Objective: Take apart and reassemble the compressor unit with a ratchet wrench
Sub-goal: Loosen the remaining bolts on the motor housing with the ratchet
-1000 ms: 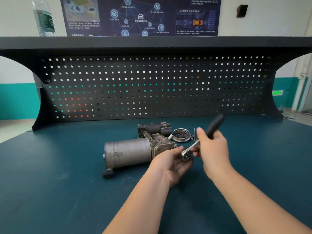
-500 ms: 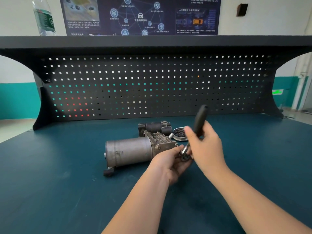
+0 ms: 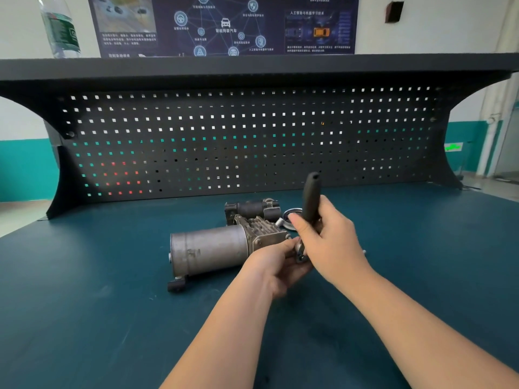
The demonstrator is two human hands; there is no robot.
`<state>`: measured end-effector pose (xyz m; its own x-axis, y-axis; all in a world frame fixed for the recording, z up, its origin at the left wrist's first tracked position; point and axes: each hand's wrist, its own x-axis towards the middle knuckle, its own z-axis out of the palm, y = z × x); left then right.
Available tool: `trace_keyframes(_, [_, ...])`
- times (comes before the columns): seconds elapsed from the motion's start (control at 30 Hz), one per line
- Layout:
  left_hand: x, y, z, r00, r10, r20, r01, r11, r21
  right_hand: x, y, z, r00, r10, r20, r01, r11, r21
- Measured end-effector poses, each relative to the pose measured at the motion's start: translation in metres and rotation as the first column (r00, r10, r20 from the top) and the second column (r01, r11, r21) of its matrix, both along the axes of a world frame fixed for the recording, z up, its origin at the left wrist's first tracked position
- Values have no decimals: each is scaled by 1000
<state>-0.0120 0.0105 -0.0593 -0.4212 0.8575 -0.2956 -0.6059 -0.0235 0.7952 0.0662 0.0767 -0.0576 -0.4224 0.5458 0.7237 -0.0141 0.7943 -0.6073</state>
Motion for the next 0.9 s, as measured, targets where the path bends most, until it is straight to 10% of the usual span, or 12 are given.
trace_keyframes(0.1, [1, 1, 1, 999, 31, 24, -31, 999, -11, -3, 3, 3, 981, -139, -131, 71, 901, -427])
trace_keyframes(0.23, [0, 5, -1, 998, 64, -22, -65, 996, -53, 0, 10, -1, 893, -272, -359, -342, 107, -933])
trace_keyframes(0.3, [-1, 6, -3, 992, 85, -89, -90, 994, -57, 1, 11, -3, 881, -289, -373, -393, -10, -920])
trace_keyframes(0.37, [-1, 6, -3, 982, 96, -165, -107, 992, -60, 0, 13, 0, 906, -223, -360, -314, 217, -924])
trace_keyframes(0.43, [0, 2, 1, 958, 131, -253, -152, 986, -66, -1, 15, 4, 966, -164, -200, -45, 653, -756])
trace_keyframes(0.5, [-6, -2, 3, 724, 244, -645, -361, 931, -53, 0, 14, 8, 989, -139, -46, 101, 872, -479])
trace_keyframes(0.57, [-16, -11, 8, 87, 280, -956, -605, 777, 173, 2, 14, 9, 992, -130, -1, 117, 894, -432])
trace_keyframes(0.63, [-27, -22, 14, -253, 289, -923, -653, 653, 384, 4, 16, 9, 994, -112, -7, 93, 857, -508])
trace_keyframes(0.8, [-57, -23, -9, -210, -317, -925, -571, 808, -147, 7, 23, 8, 996, -85, -23, 58, 828, -558])
trace_keyframes(0.9, [-58, -21, -17, -315, -431, -846, -581, 792, -188, 4, 24, 4, 992, -125, 20, 119, 866, -486])
